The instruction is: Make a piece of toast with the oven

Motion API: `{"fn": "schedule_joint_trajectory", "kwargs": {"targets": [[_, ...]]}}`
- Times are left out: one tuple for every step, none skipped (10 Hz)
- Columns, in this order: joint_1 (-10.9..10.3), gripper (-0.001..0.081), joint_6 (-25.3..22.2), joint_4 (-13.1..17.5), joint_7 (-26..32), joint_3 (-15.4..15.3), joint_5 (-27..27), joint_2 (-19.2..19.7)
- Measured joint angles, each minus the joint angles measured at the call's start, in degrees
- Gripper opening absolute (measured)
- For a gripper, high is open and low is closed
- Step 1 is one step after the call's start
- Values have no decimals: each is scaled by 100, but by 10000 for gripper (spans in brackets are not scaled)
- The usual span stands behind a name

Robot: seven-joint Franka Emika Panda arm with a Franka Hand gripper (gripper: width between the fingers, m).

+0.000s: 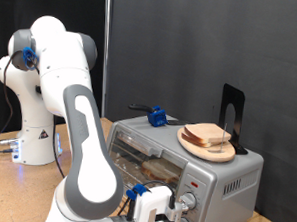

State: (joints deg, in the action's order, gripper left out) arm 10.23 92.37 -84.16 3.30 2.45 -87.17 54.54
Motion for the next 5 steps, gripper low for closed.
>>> {"fn": "schedule_joint_trajectory", "kwargs": {"targets": [[-8,709,1,4,37,-5,7,1],[-38,709,8,4,48,-8,14,1],[-58,530,20,3,49,-9,15,1],[-66,530,31,3,49,-8,15,1],[-69,347,48,3,49,-7,18,3]]}}
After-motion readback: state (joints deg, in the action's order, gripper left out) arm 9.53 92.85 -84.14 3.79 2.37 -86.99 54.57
